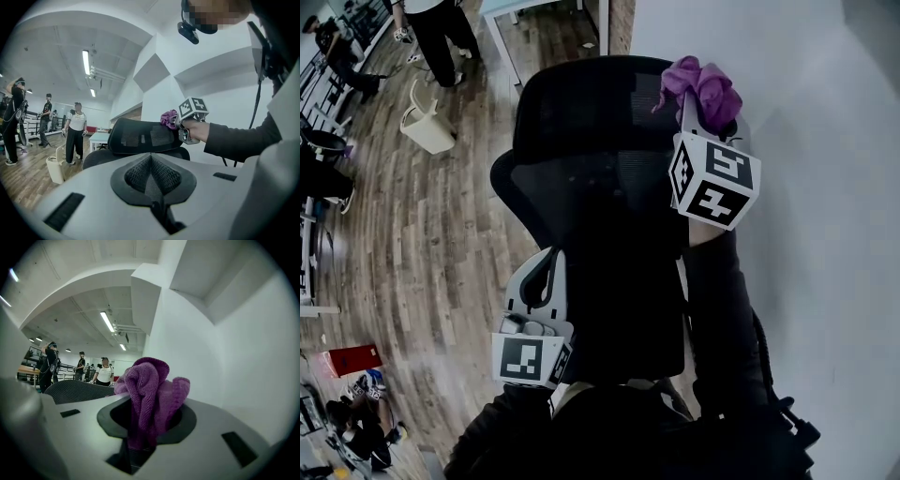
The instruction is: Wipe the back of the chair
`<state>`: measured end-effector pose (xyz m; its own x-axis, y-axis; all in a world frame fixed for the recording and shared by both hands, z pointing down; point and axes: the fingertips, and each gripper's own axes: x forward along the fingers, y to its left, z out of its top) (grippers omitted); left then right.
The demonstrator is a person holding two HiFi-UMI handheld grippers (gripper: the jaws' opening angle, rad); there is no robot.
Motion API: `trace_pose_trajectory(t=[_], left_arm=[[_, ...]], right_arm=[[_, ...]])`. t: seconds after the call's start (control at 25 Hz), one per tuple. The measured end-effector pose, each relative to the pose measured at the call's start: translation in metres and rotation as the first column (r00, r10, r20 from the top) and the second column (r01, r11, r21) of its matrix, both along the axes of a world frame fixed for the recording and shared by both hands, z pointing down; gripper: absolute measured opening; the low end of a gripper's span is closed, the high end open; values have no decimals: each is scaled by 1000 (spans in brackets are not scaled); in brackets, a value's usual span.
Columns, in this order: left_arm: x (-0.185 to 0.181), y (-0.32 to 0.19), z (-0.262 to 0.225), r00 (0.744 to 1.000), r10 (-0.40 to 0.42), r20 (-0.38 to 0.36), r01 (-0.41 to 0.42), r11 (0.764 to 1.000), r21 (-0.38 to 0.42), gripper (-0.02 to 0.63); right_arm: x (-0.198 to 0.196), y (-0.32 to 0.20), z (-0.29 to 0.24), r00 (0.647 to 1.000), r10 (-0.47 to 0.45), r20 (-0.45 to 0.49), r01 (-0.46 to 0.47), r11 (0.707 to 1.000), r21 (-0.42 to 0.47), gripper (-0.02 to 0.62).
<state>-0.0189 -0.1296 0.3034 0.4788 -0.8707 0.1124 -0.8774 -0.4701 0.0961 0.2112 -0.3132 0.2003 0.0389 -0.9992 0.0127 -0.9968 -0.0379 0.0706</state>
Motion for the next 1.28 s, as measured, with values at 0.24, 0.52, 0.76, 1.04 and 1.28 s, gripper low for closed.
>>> trace_pose_trajectory(t=[0.24, 0.52, 0.76, 1.04, 1.28], left_arm=[[10, 8, -4, 999, 22, -28, -22, 1000, 0, 8], [10, 11, 4, 1000, 14, -18, -14, 1000, -11, 8], [5, 10, 3, 1000, 6, -17, -6, 1000, -12, 8], [-5, 12, -3, 1000, -13, -15, 13, 1000, -15, 8], [-33, 10, 2, 998, -57, 33, 57, 998, 2, 8]], right_arm=[[4, 7, 1, 1000, 4, -11, -4, 1000, -4, 98], [-2, 15, 15, 1000, -1, -28, 1, 1000, -7, 98], [-10, 11, 19, 1000, -9, -28, 9, 1000, -13, 98], [-23, 9, 17, 999, -34, -9, 34, 999, -16, 98], [-59, -5, 24, 996, -94, -5, 94, 995, -28, 98]])
